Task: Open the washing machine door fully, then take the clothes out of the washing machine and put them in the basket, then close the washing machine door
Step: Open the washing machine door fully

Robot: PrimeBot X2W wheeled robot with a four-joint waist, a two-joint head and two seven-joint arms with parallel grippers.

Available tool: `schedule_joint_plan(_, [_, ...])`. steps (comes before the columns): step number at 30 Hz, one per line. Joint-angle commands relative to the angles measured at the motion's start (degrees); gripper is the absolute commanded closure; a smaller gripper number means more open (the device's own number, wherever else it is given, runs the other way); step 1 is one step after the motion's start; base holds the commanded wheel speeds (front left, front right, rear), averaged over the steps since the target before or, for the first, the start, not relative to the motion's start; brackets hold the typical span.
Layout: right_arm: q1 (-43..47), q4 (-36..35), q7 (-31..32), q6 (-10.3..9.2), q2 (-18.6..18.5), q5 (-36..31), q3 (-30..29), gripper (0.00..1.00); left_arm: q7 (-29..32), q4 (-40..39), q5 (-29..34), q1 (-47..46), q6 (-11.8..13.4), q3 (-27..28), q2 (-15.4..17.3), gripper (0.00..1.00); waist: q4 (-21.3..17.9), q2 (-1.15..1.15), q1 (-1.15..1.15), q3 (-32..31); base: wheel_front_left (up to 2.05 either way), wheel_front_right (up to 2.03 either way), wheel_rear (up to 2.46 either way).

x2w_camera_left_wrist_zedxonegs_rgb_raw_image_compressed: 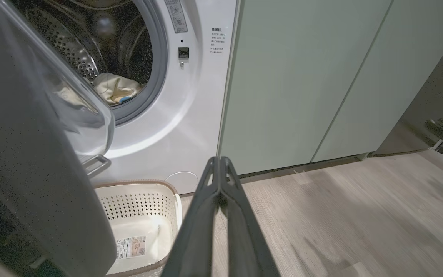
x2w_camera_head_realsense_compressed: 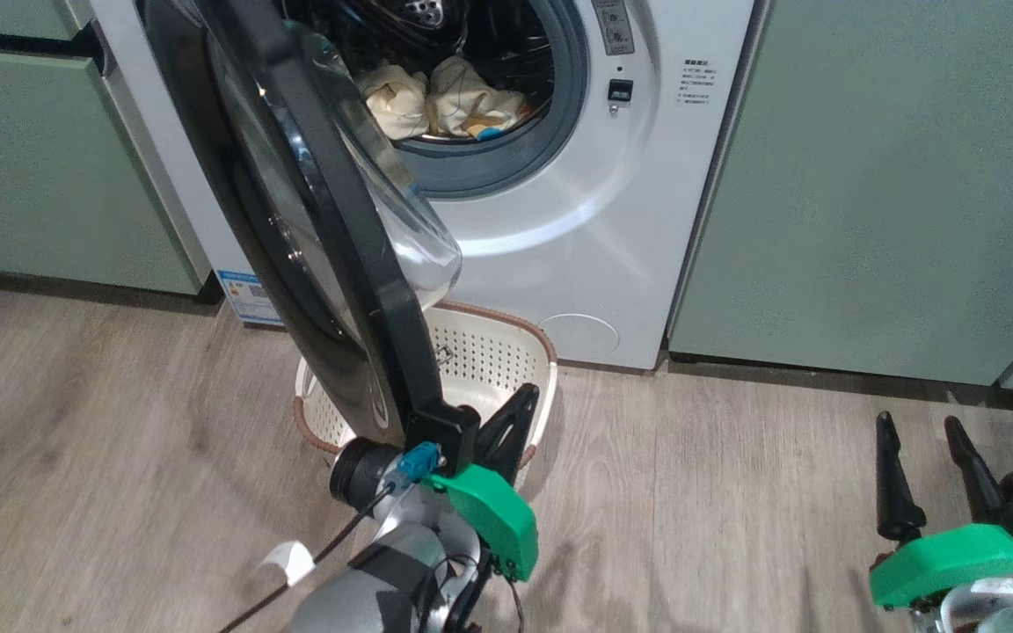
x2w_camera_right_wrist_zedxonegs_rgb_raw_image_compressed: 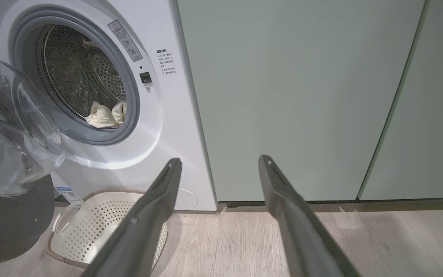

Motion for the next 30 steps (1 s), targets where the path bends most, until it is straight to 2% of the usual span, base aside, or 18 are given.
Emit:
schedule_joint_plan(1, [-1.7,-1.7,-0.5,0.01,-1.1,0.1,1.3,0.00,-0.7,-1.2,-0.5,-3.2,0.3,2.1,0.3,1.00,0.0,0.00,0.00,0.0,0.00,0.00,0.00])
schedule_joint_plan(12, [-1.8,-1.8,-0.5,0.01,-1.1,0.0,1.1,0.00,-0.8,-4.7,-0.8,-3.2,1.9,7.3,0.3,1.00,0.9,0.00,0.00,0.7,0.00,0.00,0.00])
schedule_joint_plan(30, [-2.0,-1.5,-0.5,0.01,-0.9,-0.1,1.4,0.00,-0.8,0.2,-0.5,-3.0,2.8,10.9,0.3,1.00,2.8,0.00,0.00,1.0,0.00,0.00,0.00])
